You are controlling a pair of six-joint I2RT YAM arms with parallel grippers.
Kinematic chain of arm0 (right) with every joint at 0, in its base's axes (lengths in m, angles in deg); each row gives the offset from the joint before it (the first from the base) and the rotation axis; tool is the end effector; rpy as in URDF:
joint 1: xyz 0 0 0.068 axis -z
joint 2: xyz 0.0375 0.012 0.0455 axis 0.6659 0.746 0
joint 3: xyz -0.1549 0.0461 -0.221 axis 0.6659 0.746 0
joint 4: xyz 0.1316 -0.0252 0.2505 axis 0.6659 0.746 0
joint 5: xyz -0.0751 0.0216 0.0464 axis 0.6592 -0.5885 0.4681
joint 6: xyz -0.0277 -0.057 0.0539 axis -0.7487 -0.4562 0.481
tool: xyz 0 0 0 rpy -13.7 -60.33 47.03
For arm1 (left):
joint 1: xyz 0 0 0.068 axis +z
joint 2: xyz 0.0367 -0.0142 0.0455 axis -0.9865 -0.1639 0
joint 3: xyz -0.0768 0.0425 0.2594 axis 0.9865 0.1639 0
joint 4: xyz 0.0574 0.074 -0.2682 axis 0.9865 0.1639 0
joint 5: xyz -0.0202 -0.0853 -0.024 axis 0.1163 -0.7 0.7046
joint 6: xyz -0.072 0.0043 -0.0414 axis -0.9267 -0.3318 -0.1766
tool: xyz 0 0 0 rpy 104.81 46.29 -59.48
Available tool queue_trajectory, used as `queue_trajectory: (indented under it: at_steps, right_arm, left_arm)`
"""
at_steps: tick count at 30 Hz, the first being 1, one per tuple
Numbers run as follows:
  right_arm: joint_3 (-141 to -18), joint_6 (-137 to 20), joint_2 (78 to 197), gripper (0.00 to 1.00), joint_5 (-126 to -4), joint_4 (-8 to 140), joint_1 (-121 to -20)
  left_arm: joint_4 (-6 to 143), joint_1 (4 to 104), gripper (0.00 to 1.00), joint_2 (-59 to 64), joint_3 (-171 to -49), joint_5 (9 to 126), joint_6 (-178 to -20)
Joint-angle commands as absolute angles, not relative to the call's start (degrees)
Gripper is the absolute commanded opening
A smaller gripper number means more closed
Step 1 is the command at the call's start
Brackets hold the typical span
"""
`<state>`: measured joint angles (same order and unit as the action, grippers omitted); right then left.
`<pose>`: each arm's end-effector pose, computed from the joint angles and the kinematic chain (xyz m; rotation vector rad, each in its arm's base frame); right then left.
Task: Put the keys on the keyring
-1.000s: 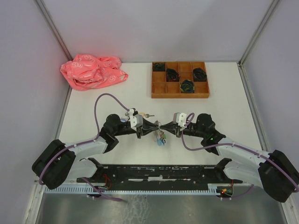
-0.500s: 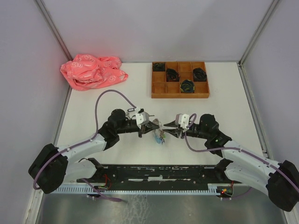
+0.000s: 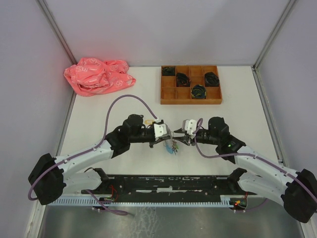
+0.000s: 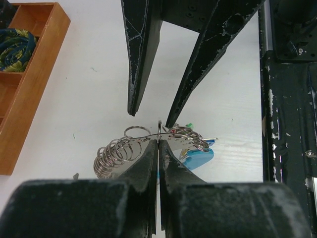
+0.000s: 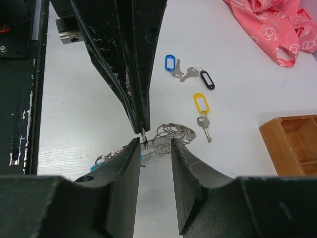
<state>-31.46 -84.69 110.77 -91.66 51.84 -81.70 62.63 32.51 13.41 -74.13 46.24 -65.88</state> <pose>0.1750 0.2005 0.2315 -1.2603 1.3289 0.7981 0.1745 -0.2476 0.2304 1.3849 1.3879 -0.8037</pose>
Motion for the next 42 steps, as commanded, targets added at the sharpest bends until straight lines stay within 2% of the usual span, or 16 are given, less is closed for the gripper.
queue_trajectory:
  at_steps: [1,19,25,27,32,40,42]
  right_arm:
    - [-34.9,-86.6,112.2,0.38,-93.8,53.2,-81.4]
    - [-36.7,-87.8,116.2,0.20,-96.3,52.8,-81.4]
    - [-36.8,-88.4,115.8,0.06,-95.7,53.6,-81.4]
    - [-36.6,-88.6,115.2,0.01,-95.2,53.4,-81.4]
    - [-36.9,-86.7,113.6,0.01,-92.7,53.8,-81.4]
    - [-35.8,-77.5,110.1,0.01,-83.6,51.0,-81.4]
    - [-34.5,-75.5,108.3,0.01,-82.1,48.8,-81.4]
  left_arm:
    - [63.8,32.1,0.03,15.5,-76.9,48.0,-62.3]
    - [63.6,31.8,0.03,15.7,-77.1,47.0,-62.1]
    - [63.9,31.8,0.04,16.1,-77.4,48.6,-62.9]
    - [64.9,31.7,0.10,16.6,-78.2,51.1,-64.6]
    - [70.6,31.7,0.27,19.0,-80.9,62.3,-70.7]
    - [76.7,32.2,0.31,24.0,-81.3,82.0,-85.3]
    - [80.4,33.3,0.34,23.2,-82.5,85.5,-88.4]
